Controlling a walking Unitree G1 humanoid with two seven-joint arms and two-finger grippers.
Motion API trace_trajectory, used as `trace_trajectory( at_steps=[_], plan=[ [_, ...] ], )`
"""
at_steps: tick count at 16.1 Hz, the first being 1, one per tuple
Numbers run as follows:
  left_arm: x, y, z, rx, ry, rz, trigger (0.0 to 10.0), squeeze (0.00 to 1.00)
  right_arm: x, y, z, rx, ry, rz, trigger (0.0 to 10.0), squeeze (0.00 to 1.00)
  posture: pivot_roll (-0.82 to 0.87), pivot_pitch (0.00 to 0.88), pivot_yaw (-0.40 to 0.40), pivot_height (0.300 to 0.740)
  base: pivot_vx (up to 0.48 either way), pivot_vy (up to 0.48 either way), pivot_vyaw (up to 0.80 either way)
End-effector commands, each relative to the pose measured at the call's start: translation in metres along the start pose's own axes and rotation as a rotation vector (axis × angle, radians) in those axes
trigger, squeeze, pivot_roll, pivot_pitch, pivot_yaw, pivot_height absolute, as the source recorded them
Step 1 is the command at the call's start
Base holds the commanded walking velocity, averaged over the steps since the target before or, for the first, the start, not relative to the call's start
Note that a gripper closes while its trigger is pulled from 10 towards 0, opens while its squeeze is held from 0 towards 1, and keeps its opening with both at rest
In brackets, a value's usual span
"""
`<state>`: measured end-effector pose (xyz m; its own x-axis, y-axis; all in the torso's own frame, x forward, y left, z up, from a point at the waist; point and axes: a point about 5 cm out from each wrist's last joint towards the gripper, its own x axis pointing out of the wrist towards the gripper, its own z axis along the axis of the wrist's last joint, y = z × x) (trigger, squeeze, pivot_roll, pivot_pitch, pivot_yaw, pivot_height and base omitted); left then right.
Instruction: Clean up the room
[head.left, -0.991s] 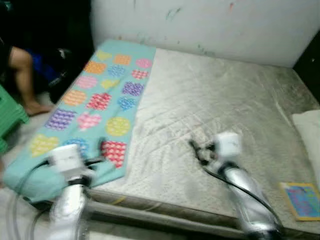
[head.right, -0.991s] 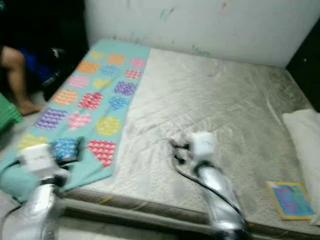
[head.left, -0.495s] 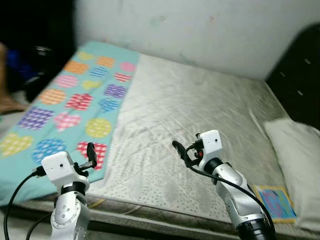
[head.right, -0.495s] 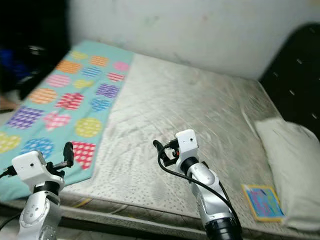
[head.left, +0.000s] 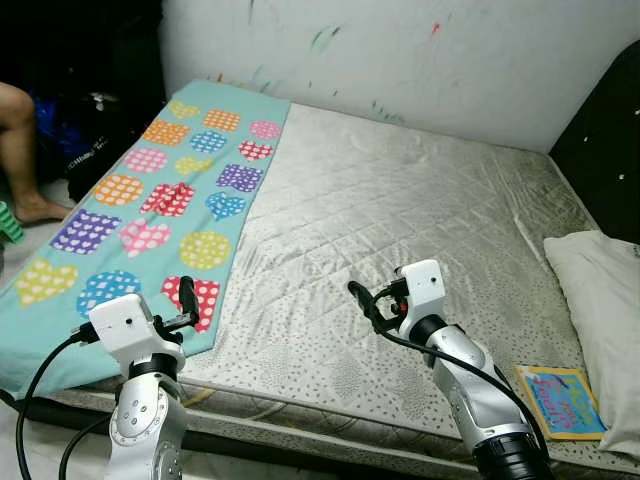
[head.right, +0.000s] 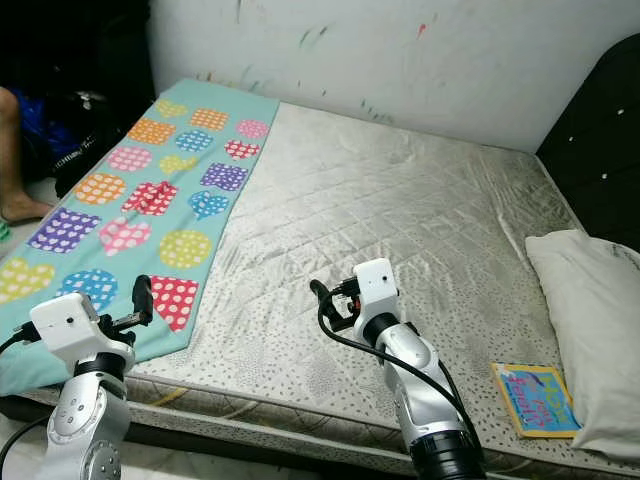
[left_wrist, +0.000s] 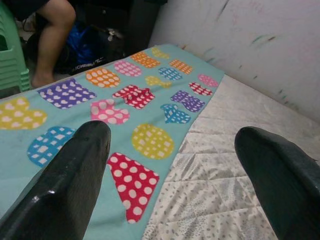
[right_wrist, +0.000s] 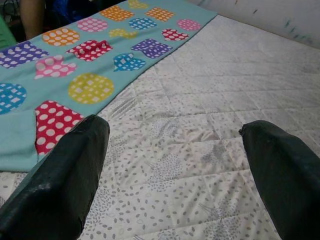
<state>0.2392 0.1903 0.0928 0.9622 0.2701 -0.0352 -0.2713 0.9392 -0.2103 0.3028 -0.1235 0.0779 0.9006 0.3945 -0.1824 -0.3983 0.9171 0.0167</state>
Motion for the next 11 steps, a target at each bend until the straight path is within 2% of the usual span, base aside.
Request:
trace_trajectory(
  at_steps=[1,11],
  plan=[
    [-0.0001,-0.004,-0.0015,0.005,0.005,-0.012,10.0,0.0,-0.0005,-0.0057,0.0034,-0.007,-0.012,-0.019,10.0,0.0,0.0,0.0,-0.146,0.74,0.0,0.0,0.0],
    [0.0015,-0.0051,-0.0013,0.007,0.003,-0.017,10.0,0.0,-0.0002,-0.0063,0.0032,-0.005,-0.018,-0.027,10.0,0.0,0.0,0.0,-0.146,0.74,0.0,0.0,0.0]
  ],
)
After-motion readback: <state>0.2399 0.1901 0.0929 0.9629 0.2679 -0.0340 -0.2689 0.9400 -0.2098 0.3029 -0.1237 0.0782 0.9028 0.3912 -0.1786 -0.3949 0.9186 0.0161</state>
